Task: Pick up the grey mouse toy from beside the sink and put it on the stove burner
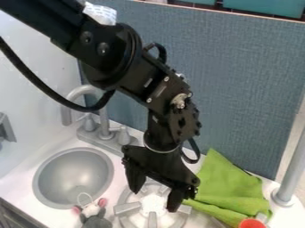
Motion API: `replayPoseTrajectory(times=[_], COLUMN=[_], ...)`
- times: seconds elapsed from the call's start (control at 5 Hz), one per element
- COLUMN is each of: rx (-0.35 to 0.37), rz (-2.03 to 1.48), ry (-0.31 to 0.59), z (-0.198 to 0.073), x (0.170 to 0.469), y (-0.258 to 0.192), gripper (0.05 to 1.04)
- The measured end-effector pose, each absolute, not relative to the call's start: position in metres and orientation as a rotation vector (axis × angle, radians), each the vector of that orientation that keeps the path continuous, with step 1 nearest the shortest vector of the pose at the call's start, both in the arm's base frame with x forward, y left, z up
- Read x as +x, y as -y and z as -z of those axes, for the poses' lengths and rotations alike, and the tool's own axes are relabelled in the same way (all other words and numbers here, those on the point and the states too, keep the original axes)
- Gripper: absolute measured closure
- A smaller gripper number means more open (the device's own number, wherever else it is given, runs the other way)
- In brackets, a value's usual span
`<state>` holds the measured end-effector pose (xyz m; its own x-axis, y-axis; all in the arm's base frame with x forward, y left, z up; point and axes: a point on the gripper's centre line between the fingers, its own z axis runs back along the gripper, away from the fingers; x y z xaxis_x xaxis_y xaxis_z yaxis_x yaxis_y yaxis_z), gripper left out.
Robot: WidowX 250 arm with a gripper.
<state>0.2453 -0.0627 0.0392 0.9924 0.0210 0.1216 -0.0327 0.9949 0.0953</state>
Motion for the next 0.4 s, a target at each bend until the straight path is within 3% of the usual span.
replayPoseTrajectory(times=[0.2,0.4], rx=[0.099,0.060], rz=[-0.023,-0.127], ry=[0.101,0.098], z=[-0.033,-0.019], x=[0.242,0.240], y=[0.062,0.023], gripper=[0.083,0.083])
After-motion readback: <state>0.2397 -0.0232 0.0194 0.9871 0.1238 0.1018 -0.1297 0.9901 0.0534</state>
